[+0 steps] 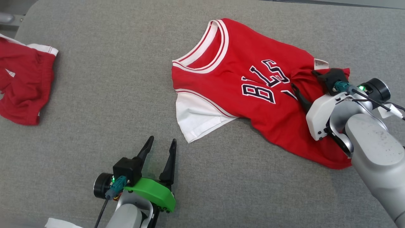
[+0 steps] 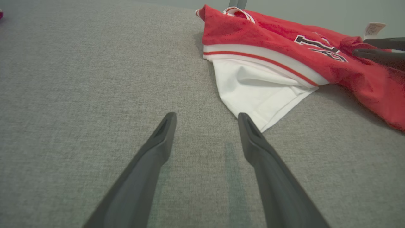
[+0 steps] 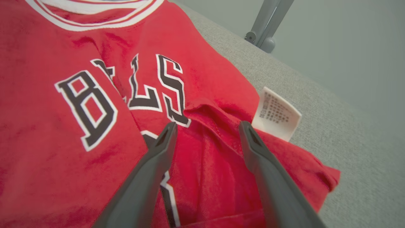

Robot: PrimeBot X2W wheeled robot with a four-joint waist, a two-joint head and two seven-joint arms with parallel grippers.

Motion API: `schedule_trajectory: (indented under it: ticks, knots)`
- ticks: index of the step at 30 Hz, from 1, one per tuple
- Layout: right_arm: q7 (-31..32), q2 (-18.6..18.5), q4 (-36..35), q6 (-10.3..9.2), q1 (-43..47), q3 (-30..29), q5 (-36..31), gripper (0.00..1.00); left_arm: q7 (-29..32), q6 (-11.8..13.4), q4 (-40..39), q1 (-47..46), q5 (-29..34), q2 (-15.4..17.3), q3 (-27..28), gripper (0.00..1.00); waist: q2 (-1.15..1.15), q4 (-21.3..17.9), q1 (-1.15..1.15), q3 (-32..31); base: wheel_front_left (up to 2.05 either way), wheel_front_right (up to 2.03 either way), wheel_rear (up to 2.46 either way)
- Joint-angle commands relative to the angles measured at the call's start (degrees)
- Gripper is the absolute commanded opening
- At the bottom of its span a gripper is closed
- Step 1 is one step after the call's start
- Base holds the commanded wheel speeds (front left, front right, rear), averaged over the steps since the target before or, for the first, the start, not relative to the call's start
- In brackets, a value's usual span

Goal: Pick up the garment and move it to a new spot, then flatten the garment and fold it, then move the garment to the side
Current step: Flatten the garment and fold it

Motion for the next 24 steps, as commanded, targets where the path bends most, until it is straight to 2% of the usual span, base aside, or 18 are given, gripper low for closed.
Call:
schedule_trajectory:
  ticks: [1,8,9,10,11,21,24]
  knots:
    - [0.33,-0.04,1.55,-0.08,-1.42,0.44,-0.4,1.0,-0.04,0.47,-0.25,-0.91,-0.42,0.15,-0.14,1.0,0.44,0.84,0.0,1.27,0.0,0.0,0.0]
    - [-0.62,0.88,6.02,-0.08,-4.76,1.41,-2.64,1.0,-0.03,0.54,-0.6,-1.9,-0.58,0.15,-0.68,1.0,0.44,1.29,0.0,2.7,0.0,0.0,0.0]
    - [-0.91,0.9,6.59,-0.08,-5.27,1.43,-2.92,0.48,-0.04,0.61,-0.68,-2.02,-0.6,0.15,-0.74,1.0,0.44,1.33,0.0,2.82,0.0,0.0,0.0]
    - [-1.45,0.96,7.14,-0.08,-5.78,1.14,-2.89,0.04,-0.03,0.67,-0.83,-2.13,-0.59,0.15,-0.76,1.0,0.44,1.34,0.0,2.93,0.0,0.0,0.0]
    - [-1.9,1.13,7.7,-0.08,-6.27,0.44,-2.58,0.0,-0.04,0.73,-0.97,-2.18,-0.6,0.15,-0.76,1.0,0.44,1.35,0.0,3.04,0.0,0.0,0.0]
    - [-7.41,-1.23,10.57,-0.08,-13.94,-7.57,-4.64,0.0,-0.04,0.48,-1.68,-2.79,-0.32,0.16,-0.86,1.0,0.44,1.62,0.0,4.33,0.0,0.0,0.0]
    - [-9.46,-3.42,10.99,-0.09,-17.89,-10.51,-6.38,0.0,-0.04,0.33,-1.81,-3.26,-0.67,0.15,-1.17,1.0,0.44,2.3,0.0,5.03,0.0,0.0,0.0]
